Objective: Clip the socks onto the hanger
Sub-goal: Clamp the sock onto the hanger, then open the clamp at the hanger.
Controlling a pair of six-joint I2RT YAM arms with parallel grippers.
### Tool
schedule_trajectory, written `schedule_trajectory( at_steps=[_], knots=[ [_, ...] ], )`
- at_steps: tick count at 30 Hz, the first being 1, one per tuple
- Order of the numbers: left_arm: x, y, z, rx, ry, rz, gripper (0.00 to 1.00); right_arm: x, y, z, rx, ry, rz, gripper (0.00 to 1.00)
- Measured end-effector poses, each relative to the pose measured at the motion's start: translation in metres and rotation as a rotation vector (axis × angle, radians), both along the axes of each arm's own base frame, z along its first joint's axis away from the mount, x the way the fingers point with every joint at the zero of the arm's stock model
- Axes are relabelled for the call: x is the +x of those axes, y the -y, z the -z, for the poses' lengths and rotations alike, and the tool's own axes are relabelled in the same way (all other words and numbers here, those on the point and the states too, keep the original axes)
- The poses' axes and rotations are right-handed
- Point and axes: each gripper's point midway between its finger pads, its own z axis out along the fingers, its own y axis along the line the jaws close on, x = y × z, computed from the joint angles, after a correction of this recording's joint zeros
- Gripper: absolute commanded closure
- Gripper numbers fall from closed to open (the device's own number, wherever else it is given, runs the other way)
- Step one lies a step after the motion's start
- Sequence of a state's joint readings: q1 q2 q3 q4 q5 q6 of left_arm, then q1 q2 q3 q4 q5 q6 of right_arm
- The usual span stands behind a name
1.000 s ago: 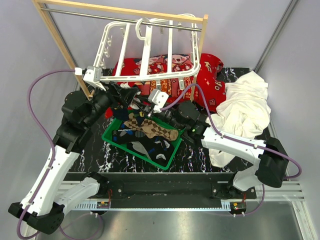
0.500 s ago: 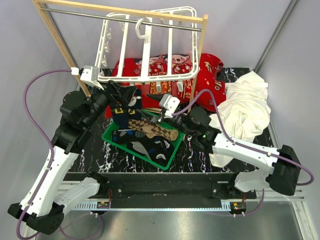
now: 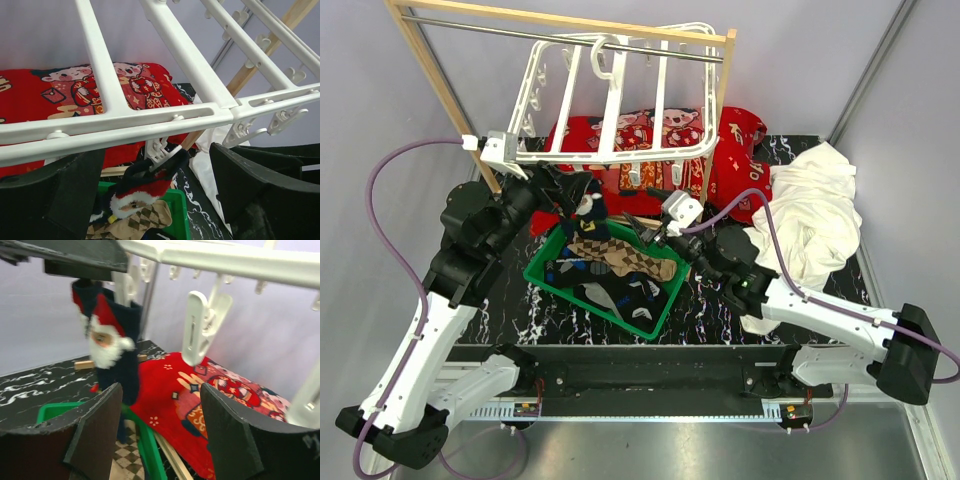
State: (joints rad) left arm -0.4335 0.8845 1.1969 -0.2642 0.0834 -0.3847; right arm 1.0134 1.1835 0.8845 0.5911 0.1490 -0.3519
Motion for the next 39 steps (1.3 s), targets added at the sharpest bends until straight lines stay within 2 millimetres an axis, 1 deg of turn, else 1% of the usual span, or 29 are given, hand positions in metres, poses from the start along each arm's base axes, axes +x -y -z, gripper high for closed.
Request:
schedule_trajectory(
  at_steps=[4, 8, 15, 19, 25, 27, 31, 34, 39],
  knots=[
    [0.0, -0.001, 0.001, 0.006, -0.005, -0.002, 0.1, 0.01, 0.003, -0.002, 0.026, 0.013, 0.051, 0.29],
    [-0.002, -0.001, 0.0, 0.012, -0.007, -0.002, 0.09, 0.019, -0.002, -0.003, 0.055, 0.043, 0.082, 0.29],
    [-0.003, -0.002, -0.002, 0.019, -0.004, -0.002, 0.08, 0.039, -0.017, 0.01, 0.075, 0.08, 0.133, 0.3],
    [-0.005, -0.003, -0.004, 0.021, 0.003, 0.0, 0.07, 0.046, -0.02, 0.011, 0.092, 0.1, 0.159, 0.32],
    [-0.017, -0.005, -0.012, 0.018, 0.033, 0.021, 0.06, 0.046, -0.016, -0.005, 0.142, 0.131, 0.165, 0.34],
    [-0.023, -0.006, -0.016, 0.02, 0.051, 0.03, 0.05, 0.046, -0.015, -0.007, 0.144, 0.134, 0.158, 0.34],
    [-0.039, -0.006, -0.026, 0.025, 0.102, 0.071, 0.04, 0.041, -0.017, -0.008, 0.121, 0.124, 0.108, 0.35],
    [-0.053, -0.004, -0.033, 0.036, 0.143, 0.117, 0.04, 0.032, -0.019, -0.014, 0.113, 0.123, 0.057, 0.37],
    [-0.076, 0.008, -0.046, 0.038, 0.226, 0.24, 0.04, 0.021, -0.02, -0.022, 0.105, 0.123, 0.002, 0.38]
  ],
)
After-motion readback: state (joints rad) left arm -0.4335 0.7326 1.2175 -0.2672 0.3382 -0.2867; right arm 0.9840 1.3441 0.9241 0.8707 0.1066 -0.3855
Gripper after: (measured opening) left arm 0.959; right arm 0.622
